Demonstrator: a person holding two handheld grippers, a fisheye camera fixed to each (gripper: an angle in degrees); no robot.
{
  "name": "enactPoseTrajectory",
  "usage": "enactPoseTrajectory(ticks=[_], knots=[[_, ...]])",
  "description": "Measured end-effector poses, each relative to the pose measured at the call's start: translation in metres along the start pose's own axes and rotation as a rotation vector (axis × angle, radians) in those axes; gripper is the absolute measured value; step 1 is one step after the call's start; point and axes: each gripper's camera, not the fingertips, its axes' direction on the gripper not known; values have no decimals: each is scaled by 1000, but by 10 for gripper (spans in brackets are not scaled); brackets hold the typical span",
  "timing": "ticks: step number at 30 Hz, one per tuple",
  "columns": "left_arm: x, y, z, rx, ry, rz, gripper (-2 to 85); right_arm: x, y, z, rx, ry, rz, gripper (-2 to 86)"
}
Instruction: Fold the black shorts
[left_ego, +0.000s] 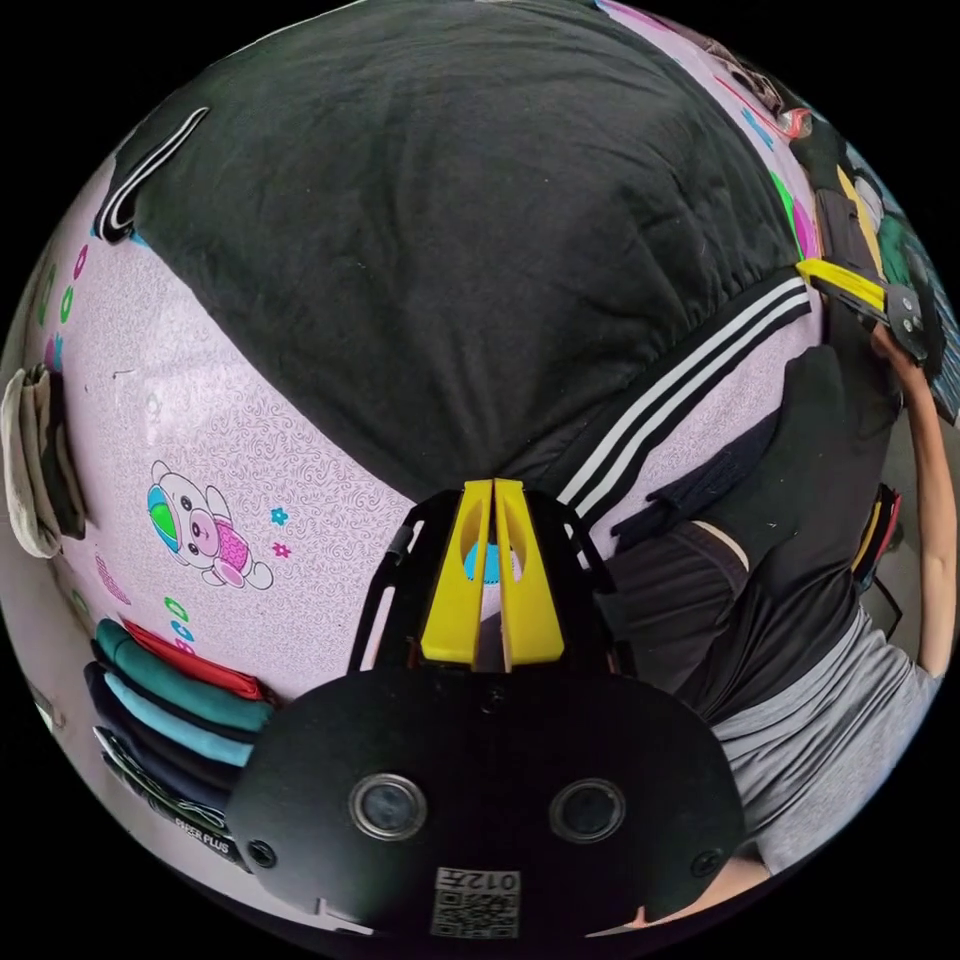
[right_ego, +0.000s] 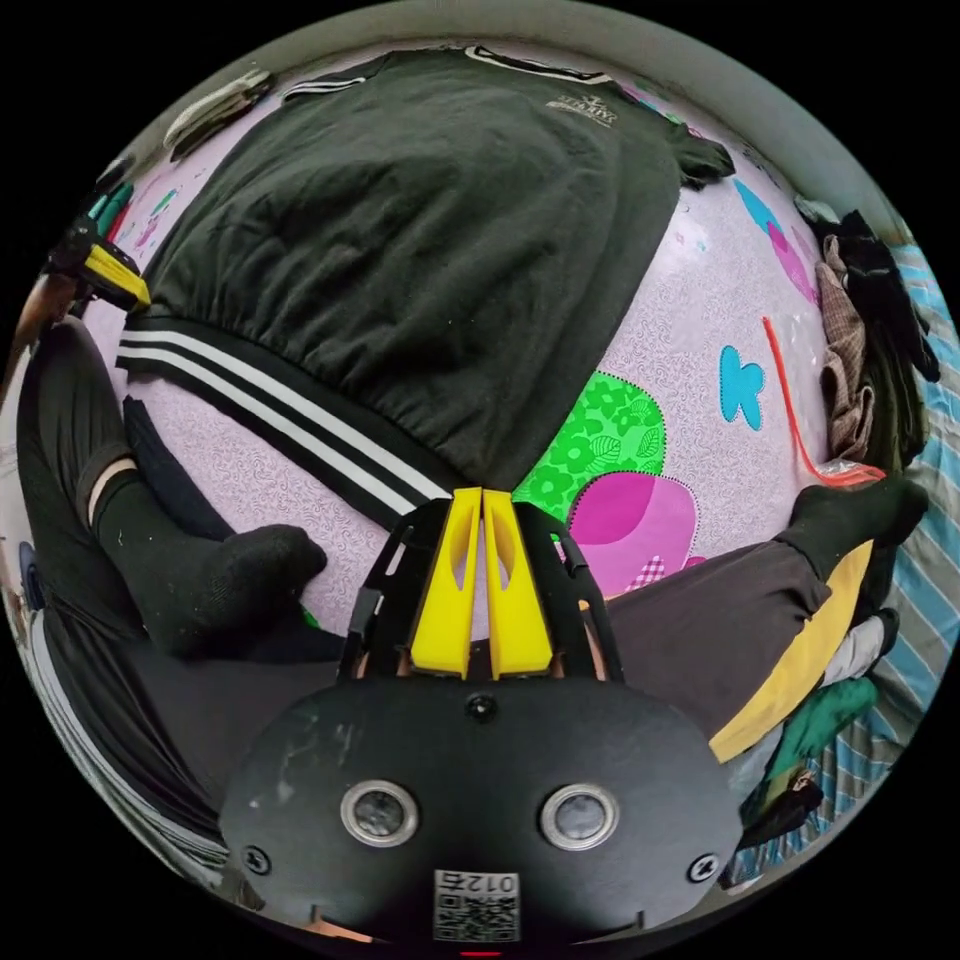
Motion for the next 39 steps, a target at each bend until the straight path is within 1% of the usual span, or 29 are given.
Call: enactPoseTrajectory(ticks=[1, 2, 4, 6, 8, 10, 13, 15, 18, 19, 23, 31, 33, 34, 36, 39], knots=[[0, 1, 2, -11, 5, 3, 9, 9, 2, 2, 3, -51, 22, -7], [-1, 2, 2, -11, 9, 1, 9, 20, 3, 5, -41, -121, 57, -7], [4, 13, -10, 73, 0, -3, 9, 32, 6, 4, -55, -208, 105, -7], [13, 21, -23, 157, -28, -12, 9, 33, 15, -8, 48, -214, 113, -7], [27, 23, -33, 252, -18, -9, 9, 23, 17, -15, 136, -194, 86, -8], [53, 14, -37, 315, -13, 39, 8, 13, 10, -13, 153, -179, 64, -8], [83, -1, -36, 374, -95, 64, 8, -2, -2, -5, 173, -172, 41, -8], [92, -10, -29, 384, -93, 51, 7, -9, -8, 5, 151, -158, 34, -8], [95, -22, -7, 336, -41, 28, 7, -16, -13, 22, 88, -135, 10, -9], [96, -23, 1, 315, -21, 19, 7, -16, -11, 23, 97, -136, 7, -9], [101, -15, 11, 317, 1, 26, 8, -17, -9, 33, 7, -123, -25, -9], [105, 7, 7, 303, -23, 61, 8, -27, -11, 40, -9, -119, -30, -9], [104, 23, -5, 352, -39, 66, 7, -25, -6, 30, 44, -118, -2, -9], [99, 32, -10, 362, -67, 47, 7, -22, -2, 24, 77, -102, 19, -8], [88, 41, -11, 339, -103, -2, 7, -20, -1, 26, 71, -65, 38, -8], [69, 50, -5, 297, -45, -62, 7, -21, -8, 43, 8, -51, 41, -7]])
